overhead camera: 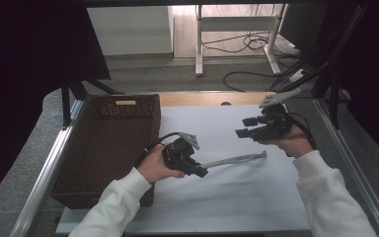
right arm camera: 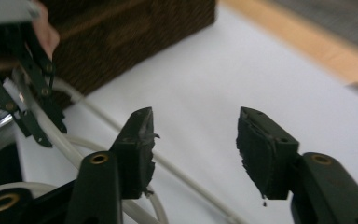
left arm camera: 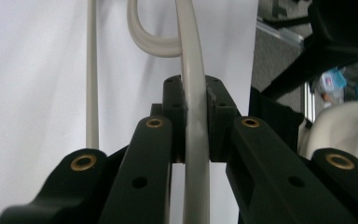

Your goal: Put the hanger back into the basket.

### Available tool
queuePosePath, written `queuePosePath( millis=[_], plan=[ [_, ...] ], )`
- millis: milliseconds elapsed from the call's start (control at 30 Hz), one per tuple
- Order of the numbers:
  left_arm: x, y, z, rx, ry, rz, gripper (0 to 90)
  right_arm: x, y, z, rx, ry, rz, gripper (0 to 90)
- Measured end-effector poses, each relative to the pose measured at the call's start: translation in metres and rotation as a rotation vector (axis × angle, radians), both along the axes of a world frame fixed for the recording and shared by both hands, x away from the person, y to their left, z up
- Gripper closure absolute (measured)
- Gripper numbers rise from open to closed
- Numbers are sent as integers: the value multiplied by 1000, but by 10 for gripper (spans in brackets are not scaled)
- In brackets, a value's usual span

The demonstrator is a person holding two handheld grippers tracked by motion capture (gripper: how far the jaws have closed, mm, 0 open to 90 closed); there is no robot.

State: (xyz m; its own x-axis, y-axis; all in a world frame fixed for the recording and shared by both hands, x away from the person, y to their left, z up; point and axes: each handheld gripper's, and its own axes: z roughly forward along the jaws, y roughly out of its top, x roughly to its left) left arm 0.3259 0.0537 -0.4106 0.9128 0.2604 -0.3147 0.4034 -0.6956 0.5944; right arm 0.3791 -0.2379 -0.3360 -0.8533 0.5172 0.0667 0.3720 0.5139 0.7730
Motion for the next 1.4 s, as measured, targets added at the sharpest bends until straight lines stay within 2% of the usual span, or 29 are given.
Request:
queuePosePath(
  millis=[33, 67, 133, 233, 367, 400, 533, 567, 600, 633, 667, 733, 800, 833, 867, 1100, 1233, 1267, 1400],
  plan=[
    [2, 3, 2, -14, 8, 39, 818, -4, -5, 5, 24, -26, -12, 435],
    [3, 5, 2, -27, 15, 57, 819, -10, -9, 10, 44, -40, -17, 430],
    [5, 9, 4, -67, 39, 88, 818, -21, -18, 17, 76, -72, -12, 425],
    [6, 13, 7, -94, 44, 110, 818, -39, -30, 18, 105, -93, -3, 403],
    [6, 16, 9, -122, 44, 133, 818, -54, -39, 8, 109, -98, -14, 384],
    [7, 19, 11, -125, 36, 136, 818, -62, -45, -3, 111, -94, -23, 376],
    [7, 24, 15, -146, 32, 158, 819, -75, -55, -28, 124, -67, -50, 373],
    [7, 24, 15, -146, 32, 158, 818, -75, -55, -28, 124, -67, -50, 373],
    [7, 25, 15, -150, 33, 163, 818, -77, -56, -35, 117, -62, -55, 373],
    [7, 27, 17, -161, 30, 168, 818, -79, -57, -48, 104, -44, -66, 372],
    [7, 27, 17, -161, 30, 168, 818, -79, -57, -48, 104, -44, -66, 372],
    [6, 29, 18, -165, 27, 170, 818, -82, -58, -66, 94, -19, -81, 372],
    [6, 32, 21, -178, 20, 174, 818, -83, -57, -77, 86, 1, -87, 372],
    [6, 32, 21, -178, 20, 174, 819, -83, -57, -77, 86, 1, -87, 372],
    [6, 33, 21, -186, 22, 181, 819, -82, -56, -84, 70, 14, -89, 372],
    [4, 47, 30, -238, 23, 202, 818, -80, -51, -89, 55, 28, -73, 369],
    [0, 57, 39, -262, 4, 237, 818, -80, -51, -90, 56, 31, -71, 368],
    [-1, 63, 46, -285, -5, 246, 818, -80, -52, -91, 57, 34, -73, 369],
    [-3, 72, 56, -296, -28, 257, 818, -80, -53, -91, 57, 33, -76, 369]
  ],
)
